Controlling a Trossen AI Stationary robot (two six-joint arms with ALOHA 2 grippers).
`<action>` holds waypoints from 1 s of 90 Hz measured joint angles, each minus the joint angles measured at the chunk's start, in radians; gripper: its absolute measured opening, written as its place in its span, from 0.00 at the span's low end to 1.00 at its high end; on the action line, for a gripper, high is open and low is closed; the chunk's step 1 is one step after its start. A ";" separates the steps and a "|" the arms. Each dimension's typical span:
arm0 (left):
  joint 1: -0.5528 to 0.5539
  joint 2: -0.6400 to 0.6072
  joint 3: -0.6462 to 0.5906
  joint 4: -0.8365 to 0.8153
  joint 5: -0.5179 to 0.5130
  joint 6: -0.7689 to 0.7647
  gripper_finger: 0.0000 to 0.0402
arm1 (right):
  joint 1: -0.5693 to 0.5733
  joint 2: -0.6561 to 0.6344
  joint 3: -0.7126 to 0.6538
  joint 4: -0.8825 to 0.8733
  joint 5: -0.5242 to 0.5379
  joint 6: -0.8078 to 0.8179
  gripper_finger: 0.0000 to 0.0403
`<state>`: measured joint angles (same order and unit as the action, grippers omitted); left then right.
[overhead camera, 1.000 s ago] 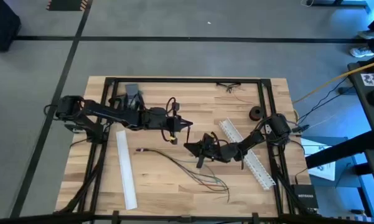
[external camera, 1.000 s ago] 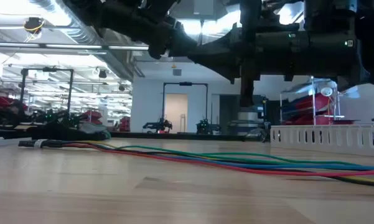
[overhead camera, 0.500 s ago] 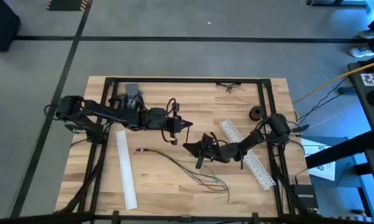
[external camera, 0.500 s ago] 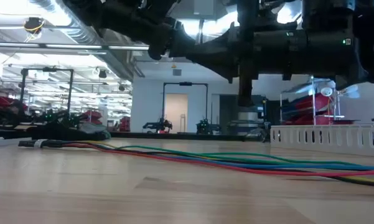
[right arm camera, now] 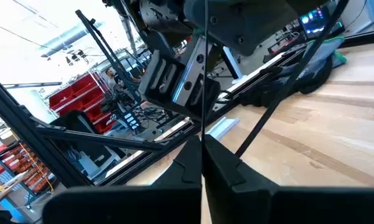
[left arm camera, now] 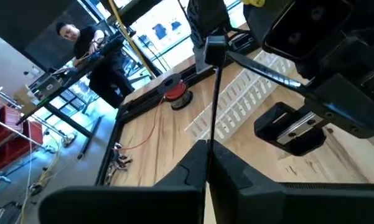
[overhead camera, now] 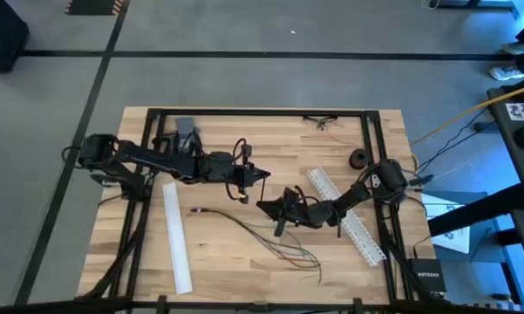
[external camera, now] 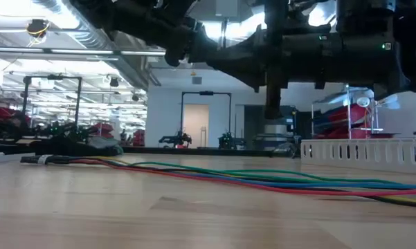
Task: Ziptie cables
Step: Prepare the black ziptie
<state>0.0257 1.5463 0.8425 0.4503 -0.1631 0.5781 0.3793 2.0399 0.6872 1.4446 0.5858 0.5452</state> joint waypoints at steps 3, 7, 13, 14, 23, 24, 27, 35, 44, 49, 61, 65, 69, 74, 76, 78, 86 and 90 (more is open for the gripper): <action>0.000 0.000 0.000 0.000 -0.001 0.000 0.00 | 0.000 0.000 0.000 0.000 0.000 0.000 0.00; 0.000 0.000 0.000 0.000 -0.002 0.002 0.00 | 0.000 0.000 0.000 0.001 0.001 0.000 0.00; 0.000 0.000 0.000 0.000 -0.005 0.002 0.00 | 0.000 0.000 0.000 0.002 0.004 0.000 0.00; 0.000 0.000 0.000 0.000 -0.005 0.002 0.00 | 0.000 0.000 0.000 0.002 0.005 0.000 0.00; 0.000 0.000 0.000 0.000 -0.008 0.002 0.00 | 0.000 0.000 0.000 0.002 0.012 0.000 0.00; 0.000 0.000 0.000 0.000 -0.008 0.002 0.00 | 0.000 0.000 0.000 0.002 0.013 0.000 0.00; 0.000 0.000 0.000 0.000 -0.008 0.002 0.00 | 0.000 0.000 0.000 0.002 0.014 0.000 0.00; 0.000 -0.001 0.000 0.000 -0.008 0.002 0.00 | 0.000 0.000 0.000 0.002 0.014 0.000 0.00; -0.008 -0.002 0.000 0.001 -0.009 0.008 0.00 | 0.000 0.000 0.000 0.002 0.013 0.008 0.00; -0.012 -0.002 0.000 0.002 -0.010 0.021 0.00 | 0.001 0.000 0.000 0.001 0.015 0.012 0.00; -0.023 -0.002 0.000 0.001 -0.018 0.061 0.00 | 0.001 0.000 0.000 0.004 0.016 0.041 0.00; -0.027 -0.002 0.000 -0.001 -0.033 0.078 0.00 | 0.001 0.000 -0.001 0.010 0.017 0.053 0.00; -0.031 -0.002 0.000 -0.002 -0.059 0.092 0.00 | 0.001 0.000 -0.001 0.015 0.018 0.062 0.00; -0.034 -0.002 0.000 -0.003 -0.092 0.112 0.00 | 0.001 0.000 -0.001 0.016 0.025 0.083 0.00; -0.034 -0.002 0.000 -0.005 -0.102 0.118 0.00 | 0.002 0.000 -0.001 0.017 0.026 0.093 0.00; -0.034 -0.002 0.000 -0.006 -0.109 0.125 0.00 | 0.004 0.000 -0.001 0.018 0.029 0.103 0.00; -0.036 -0.002 0.000 -0.008 -0.118 0.140 0.00 | 0.010 0.000 -0.001 0.028 0.038 0.115 0.00; -0.040 -0.002 0.000 -0.008 -0.122 0.148 0.00 | 0.014 0.000 -0.001 0.041 0.038 0.128 0.00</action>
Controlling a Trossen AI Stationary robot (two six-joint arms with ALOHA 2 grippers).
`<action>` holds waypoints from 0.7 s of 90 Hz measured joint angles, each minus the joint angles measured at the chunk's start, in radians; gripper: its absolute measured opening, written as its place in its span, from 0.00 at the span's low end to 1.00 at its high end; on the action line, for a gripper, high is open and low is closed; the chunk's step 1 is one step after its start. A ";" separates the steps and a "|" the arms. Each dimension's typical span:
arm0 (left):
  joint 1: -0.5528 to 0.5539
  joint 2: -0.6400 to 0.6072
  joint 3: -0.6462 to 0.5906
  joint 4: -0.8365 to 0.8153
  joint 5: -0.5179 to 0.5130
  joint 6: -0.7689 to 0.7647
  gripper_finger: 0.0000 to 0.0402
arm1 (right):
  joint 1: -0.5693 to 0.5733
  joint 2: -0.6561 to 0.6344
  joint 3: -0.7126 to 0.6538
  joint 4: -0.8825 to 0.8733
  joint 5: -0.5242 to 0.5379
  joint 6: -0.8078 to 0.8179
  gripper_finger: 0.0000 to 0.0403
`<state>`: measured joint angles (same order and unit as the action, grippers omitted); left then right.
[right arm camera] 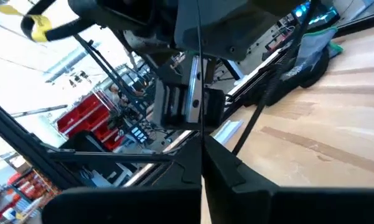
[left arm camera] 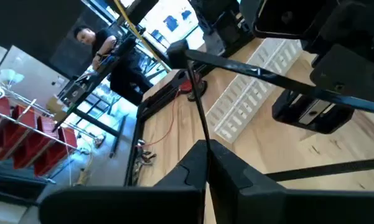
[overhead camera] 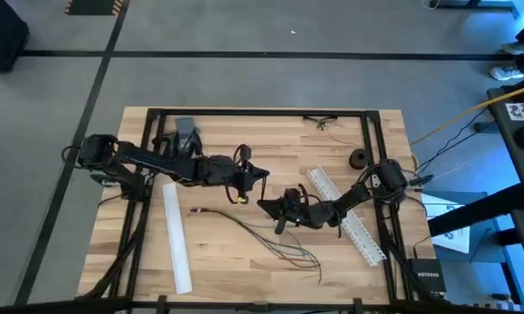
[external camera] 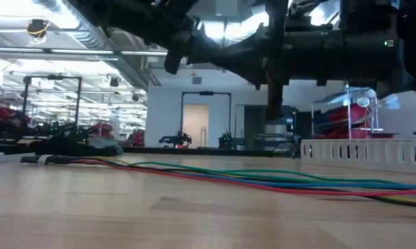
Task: Ziptie cables
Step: Prepare the black ziptie
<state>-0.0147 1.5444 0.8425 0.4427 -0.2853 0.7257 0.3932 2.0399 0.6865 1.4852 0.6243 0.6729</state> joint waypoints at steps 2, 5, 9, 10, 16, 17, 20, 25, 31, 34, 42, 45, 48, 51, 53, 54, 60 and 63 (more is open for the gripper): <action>-0.002 0.000 0.000 0.000 -0.004 0.009 0.00 | 0.001 0.000 0.000 0.013 -0.001 0.001 0.00; -0.006 0.000 0.000 0.001 -0.013 0.019 0.00 | 0.003 0.000 0.000 0.026 -0.008 0.003 0.00; -0.009 0.000 0.000 0.002 -0.024 0.034 0.00 | 0.007 0.000 0.000 0.038 -0.010 0.006 0.00; -0.010 0.000 0.000 0.002 -0.024 0.037 0.00 | 0.007 0.000 0.000 0.038 -0.008 0.006 0.00; -0.019 0.000 0.000 0.002 -0.035 0.048 0.00 | 0.007 0.000 0.000 0.041 -0.010 0.012 0.00; -0.020 0.000 0.000 0.002 -0.037 0.050 0.00 | 0.007 0.000 0.000 0.043 -0.010 0.016 0.00; -0.025 0.000 0.000 0.003 -0.037 0.058 0.00 | 0.007 0.000 0.000 0.054 -0.014 0.029 0.00; -0.032 0.000 0.000 0.005 -0.043 0.073 0.00 | 0.007 0.000 0.000 0.067 -0.022 0.054 0.00; -0.038 0.000 0.000 0.005 -0.044 0.093 0.00 | 0.007 0.000 0.000 0.067 -0.044 0.083 0.00; -0.039 0.000 0.000 0.005 -0.044 0.097 0.00 | 0.007 0.000 0.000 0.067 -0.051 0.104 0.00; -0.039 0.000 0.000 0.006 -0.043 0.101 0.00 | 0.008 0.000 0.009 0.068 -0.061 0.154 0.00; -0.039 0.000 0.000 0.006 -0.043 0.104 0.00 | 0.010 0.000 0.014 0.067 -0.067 0.163 0.00; -0.039 0.000 0.000 0.006 -0.038 0.111 0.00 | 0.011 0.000 0.021 0.068 -0.069 0.165 0.00; -0.039 0.003 0.000 0.008 -0.037 0.113 0.00 | 0.012 0.000 0.029 0.069 -0.075 0.166 0.00; -0.039 0.005 0.000 0.010 -0.037 0.113 0.00 | 0.012 0.000 0.035 0.070 -0.079 0.166 0.00; -0.039 0.005 0.000 0.010 -0.036 0.114 0.00 | 0.012 0.000 0.038 0.071 -0.080 0.166 0.00; -0.039 0.011 0.000 0.012 -0.036 0.115 0.00 | 0.011 0.000 0.056 0.075 -0.082 0.166 0.00; -0.039 0.015 0.000 0.017 -0.036 0.115 0.00 | 0.011 0.000 0.065 0.076 -0.082 0.166 0.00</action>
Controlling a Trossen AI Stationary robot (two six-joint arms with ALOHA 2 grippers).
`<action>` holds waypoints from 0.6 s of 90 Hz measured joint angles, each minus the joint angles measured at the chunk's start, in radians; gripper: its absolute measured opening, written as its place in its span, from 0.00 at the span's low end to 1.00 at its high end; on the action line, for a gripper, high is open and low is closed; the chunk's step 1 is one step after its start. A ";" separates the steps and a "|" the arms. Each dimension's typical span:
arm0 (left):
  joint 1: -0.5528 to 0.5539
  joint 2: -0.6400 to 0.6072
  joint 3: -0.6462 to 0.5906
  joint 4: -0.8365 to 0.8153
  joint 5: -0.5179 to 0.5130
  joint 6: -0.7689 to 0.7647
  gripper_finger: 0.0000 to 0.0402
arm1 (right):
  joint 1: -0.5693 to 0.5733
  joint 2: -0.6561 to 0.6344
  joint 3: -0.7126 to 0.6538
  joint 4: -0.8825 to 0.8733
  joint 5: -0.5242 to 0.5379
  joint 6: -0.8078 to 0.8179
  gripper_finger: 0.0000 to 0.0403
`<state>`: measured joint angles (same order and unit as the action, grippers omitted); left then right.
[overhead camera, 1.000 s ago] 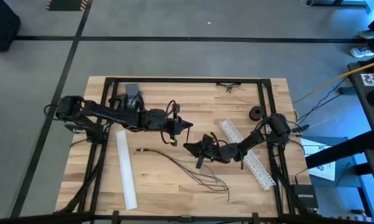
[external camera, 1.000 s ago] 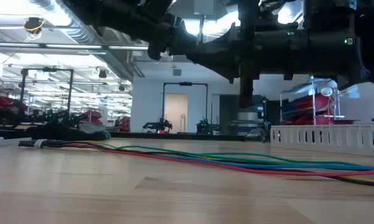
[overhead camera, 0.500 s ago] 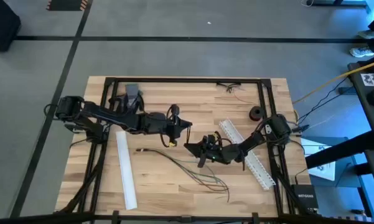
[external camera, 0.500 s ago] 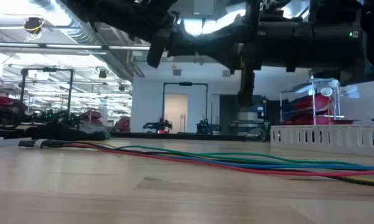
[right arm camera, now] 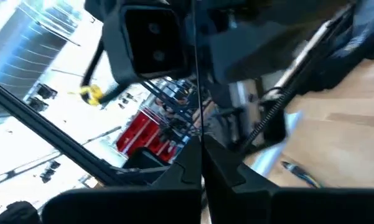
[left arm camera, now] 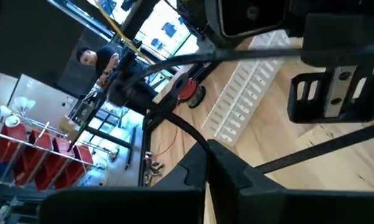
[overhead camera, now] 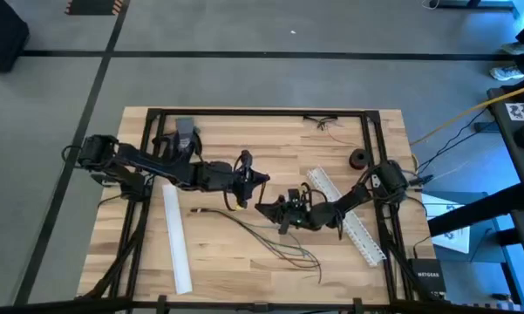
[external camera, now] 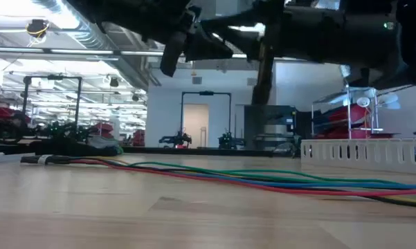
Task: Ziptie cables
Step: Prepare the black ziptie
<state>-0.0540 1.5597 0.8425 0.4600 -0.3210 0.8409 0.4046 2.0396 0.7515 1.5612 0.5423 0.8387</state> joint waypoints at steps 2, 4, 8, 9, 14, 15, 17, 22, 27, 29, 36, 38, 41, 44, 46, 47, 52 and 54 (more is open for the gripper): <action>0.000 0.001 0.000 0.000 0.000 0.002 0.00 | 0.000 0.000 0.005 0.001 0.000 0.000 0.00; 0.000 0.002 0.000 -0.003 0.000 0.005 0.00 | 0.000 0.000 0.008 0.001 -0.001 0.000 0.00; 0.000 0.003 0.000 -0.006 0.000 0.009 0.00 | 0.000 0.000 0.012 0.003 -0.002 0.001 0.00; 0.000 0.003 0.000 -0.006 0.000 0.009 0.00 | 0.000 0.000 0.013 0.003 -0.002 0.001 0.00; 0.000 0.005 0.000 -0.001 0.000 0.009 0.00 | 0.000 0.000 0.019 0.008 -0.001 0.010 0.00; 0.000 0.005 0.000 -0.001 0.000 0.009 0.00 | 0.000 0.000 0.019 0.009 0.000 0.012 0.00; 0.000 0.005 0.000 -0.002 -0.001 0.010 0.00 | 0.000 0.000 0.020 0.009 0.005 0.018 0.00; 0.000 0.007 0.000 -0.004 -0.006 0.014 0.00 | 0.001 0.000 0.020 0.008 0.030 0.030 0.00; 0.000 0.007 0.000 -0.010 -0.013 0.027 0.00 | 0.001 0.000 0.020 0.007 0.051 0.038 0.00; 0.000 0.007 0.000 -0.011 -0.015 0.030 0.00 | 0.001 0.000 0.020 0.008 0.056 0.044 0.00; 0.001 0.007 0.000 -0.014 -0.017 0.031 0.00 | 0.001 0.000 0.020 0.008 0.073 0.068 0.00; 0.001 0.007 0.000 -0.014 -0.017 0.031 0.00 | 0.001 0.000 0.020 0.008 0.076 0.075 0.00; 0.001 0.008 0.000 -0.015 -0.017 0.032 0.00 | 0.001 0.000 0.020 0.008 0.082 0.081 0.00; 0.001 0.008 0.000 -0.015 -0.018 0.034 0.00 | 0.002 0.000 0.020 0.008 0.090 0.088 0.00; 0.001 0.008 0.000 -0.015 -0.019 0.035 0.00 | 0.002 0.000 0.020 0.008 0.097 0.094 0.00; 0.001 0.008 0.000 -0.016 -0.019 0.037 0.00 | 0.002 0.000 0.020 0.009 0.100 0.097 0.00; -0.004 0.008 0.000 -0.023 -0.023 0.053 0.00 | 0.002 0.000 0.020 0.008 0.116 0.107 0.00; -0.009 0.008 0.000 -0.025 -0.031 0.062 0.00 | 0.002 0.000 0.020 0.008 0.121 0.109 0.00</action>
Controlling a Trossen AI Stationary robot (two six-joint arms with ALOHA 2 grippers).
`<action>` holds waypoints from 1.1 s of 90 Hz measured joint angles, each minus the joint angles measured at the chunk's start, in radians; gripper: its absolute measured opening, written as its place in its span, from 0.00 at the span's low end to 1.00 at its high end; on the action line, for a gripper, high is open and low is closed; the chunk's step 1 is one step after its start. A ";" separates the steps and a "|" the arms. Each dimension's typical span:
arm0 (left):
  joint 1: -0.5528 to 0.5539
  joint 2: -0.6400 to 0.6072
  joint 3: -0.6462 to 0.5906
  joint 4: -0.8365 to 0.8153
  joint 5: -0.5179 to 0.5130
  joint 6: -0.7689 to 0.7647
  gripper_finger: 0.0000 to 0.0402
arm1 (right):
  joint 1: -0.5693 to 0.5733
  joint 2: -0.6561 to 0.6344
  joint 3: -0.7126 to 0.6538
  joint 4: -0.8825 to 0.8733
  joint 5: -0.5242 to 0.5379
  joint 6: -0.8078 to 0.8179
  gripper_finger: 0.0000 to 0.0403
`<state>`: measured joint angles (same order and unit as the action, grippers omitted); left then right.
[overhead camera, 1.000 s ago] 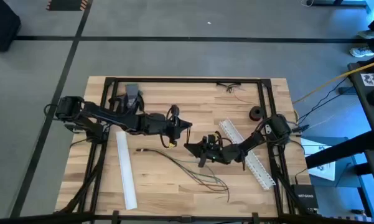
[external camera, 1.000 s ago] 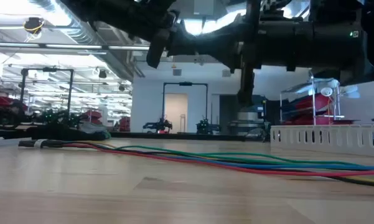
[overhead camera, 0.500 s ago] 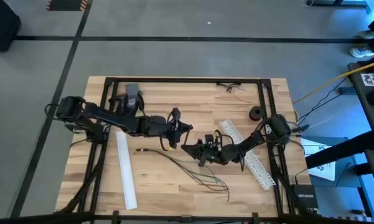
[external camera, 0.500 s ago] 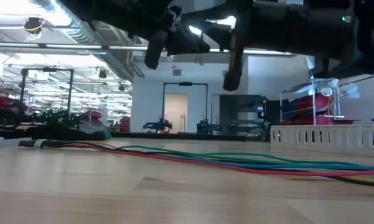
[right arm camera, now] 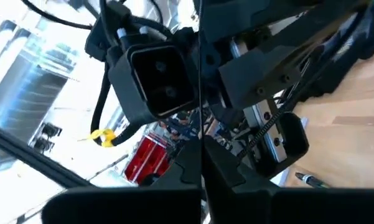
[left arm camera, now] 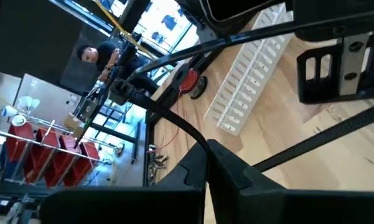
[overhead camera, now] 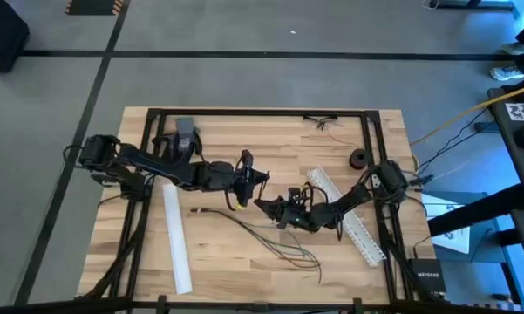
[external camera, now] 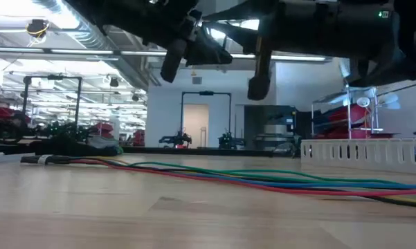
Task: Ziptie cables
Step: Prepare the black ziptie
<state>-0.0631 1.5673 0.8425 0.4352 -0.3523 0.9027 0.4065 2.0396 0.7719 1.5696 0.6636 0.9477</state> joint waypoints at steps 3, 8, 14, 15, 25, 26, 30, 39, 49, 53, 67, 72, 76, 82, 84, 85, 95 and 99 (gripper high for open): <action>-0.011 0.001 0.000 0.000 -0.020 0.020 0.00 | 0.000 0.000 0.000 0.000 0.009 0.002 0.00; -0.032 0.001 0.000 0.000 -0.061 0.062 0.00 | 0.001 0.000 0.000 0.001 0.024 0.003 0.00; -0.051 0.001 0.000 0.001 -0.079 0.098 0.00 | 0.001 -0.006 0.000 0.000 0.026 0.003 0.00; -0.054 0.001 0.000 0.001 -0.080 0.100 0.00 | 0.000 -0.007 0.000 0.002 0.027 0.004 0.00; -0.072 0.001 0.000 -0.001 -0.081 0.116 0.00 | -0.017 -0.020 0.000 -0.001 0.024 0.017 0.00; -0.074 0.001 0.000 -0.001 -0.081 0.121 0.00 | -0.019 -0.021 0.000 0.000 0.023 0.018 0.00; -0.084 0.001 0.000 -0.001 -0.085 0.137 0.00 | -0.028 -0.023 0.000 0.005 0.021 0.018 0.00; -0.103 0.001 0.000 -0.005 -0.089 0.158 0.00 | -0.048 -0.023 0.000 -0.001 0.016 0.033 0.00; -0.121 0.003 -0.001 -0.009 -0.088 0.173 0.00 | -0.073 -0.023 -0.005 0.004 -0.003 0.040 0.00; -0.128 0.003 -0.001 -0.010 -0.092 0.182 0.00 | -0.083 -0.023 -0.019 0.004 -0.010 0.049 0.00; -0.134 0.004 -0.001 -0.012 -0.106 0.195 0.00 | -0.084 -0.023 -0.055 0.005 -0.004 0.054 0.00; -0.123 0.004 -0.001 -0.009 -0.102 0.173 0.00 | -0.084 -0.023 -0.057 -0.002 -0.014 0.012 0.00; -0.114 0.003 -0.001 -0.006 -0.099 0.153 0.00 | -0.083 -0.023 -0.057 -0.013 -0.038 -0.024 0.01; -0.101 0.003 -0.001 -0.005 -0.099 0.131 0.00 | -0.079 -0.023 -0.057 -0.031 -0.046 -0.091 0.02; -0.097 0.003 -0.001 -0.006 -0.099 0.126 0.00 | -0.079 -0.023 -0.057 -0.035 -0.046 -0.123 0.03; -0.095 0.003 -0.001 -0.006 -0.099 0.122 0.00 | -0.077 -0.023 -0.057 -0.036 -0.047 -0.140 0.03; -0.079 0.003 -0.001 -0.006 -0.098 0.073 0.00 | -0.063 -0.023 -0.057 -0.040 -0.023 -0.320 0.11; -0.075 0.003 -0.001 -0.009 -0.096 0.053 0.00 | -0.057 -0.023 -0.057 -0.032 -0.011 -0.426 0.15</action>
<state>-0.1377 1.5707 0.8413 0.4257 -0.4487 0.9552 0.3492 2.0167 0.7151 1.5378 0.6524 0.5214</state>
